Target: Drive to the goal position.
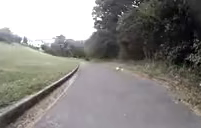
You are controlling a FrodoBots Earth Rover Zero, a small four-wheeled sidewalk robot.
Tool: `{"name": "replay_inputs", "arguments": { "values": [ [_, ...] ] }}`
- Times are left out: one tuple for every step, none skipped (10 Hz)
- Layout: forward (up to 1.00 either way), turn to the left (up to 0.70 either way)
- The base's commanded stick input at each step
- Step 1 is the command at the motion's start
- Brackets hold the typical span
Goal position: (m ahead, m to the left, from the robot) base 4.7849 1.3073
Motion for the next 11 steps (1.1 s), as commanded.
{"name": "replay_inputs", "arguments": {
  "values": [
    [1.0, 0.0],
    [1.0, 0.0],
    [1.0, 0.0],
    [1.0, 0.0],
    [1.0, 0.0],
    [1.0, 0.0],
    [1.0, 0.0],
    [1.0, 0.0],
    [1.0, 0.0],
    [1.0, 0.0],
    [1.0, 0.0]
  ]
}}
